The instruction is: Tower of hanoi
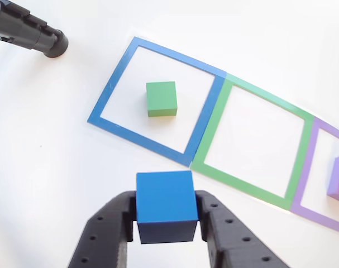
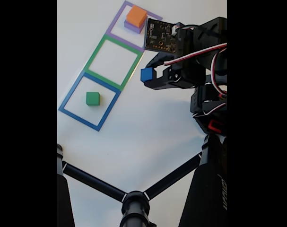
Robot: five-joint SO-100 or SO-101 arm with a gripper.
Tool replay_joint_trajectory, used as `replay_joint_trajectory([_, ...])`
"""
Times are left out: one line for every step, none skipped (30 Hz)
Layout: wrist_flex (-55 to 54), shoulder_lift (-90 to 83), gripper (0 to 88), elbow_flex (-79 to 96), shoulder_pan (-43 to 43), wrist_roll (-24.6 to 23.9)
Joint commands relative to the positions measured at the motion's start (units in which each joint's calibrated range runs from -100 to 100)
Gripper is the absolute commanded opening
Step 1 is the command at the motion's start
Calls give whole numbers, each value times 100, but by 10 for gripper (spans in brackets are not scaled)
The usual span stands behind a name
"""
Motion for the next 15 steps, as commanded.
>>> replay_joint_trajectory([-2500,-181,43,2262,-64,36])
replay_joint_trajectory([-3172,-221,43,2862,-64,36])
replay_joint_trajectory([-3747,-229,43,3353,-64,36])
replay_joint_trajectory([-4289,-189,43,3780,-64,36])
replay_joint_trajectory([-4735,-132,43,4126,-64,36])
replay_joint_trajectory([-5196,-44,43,4444,-73,36])
replay_joint_trajectory([-5553,53,43,4653,-93,36])
replay_joint_trajectory([-6006,199,43,4871,-112,36])
replay_joint_trajectory([-6460,352,43,5062,-131,36])
replay_joint_trajectory([-6986,562,43,5253,-150,36])
replay_joint_trajectory([-7399,804,43,5335,-179,36])
replay_joint_trajectory([-7731,1022,43,5389,-208,36])
replay_joint_trajectory([-8168,1289,43,5453,-236,36])
replay_joint_trajectory([-8549,1523,43,5489,-256,36])
replay_joint_trajectory([-8913,1805,43,5526,-256,36])
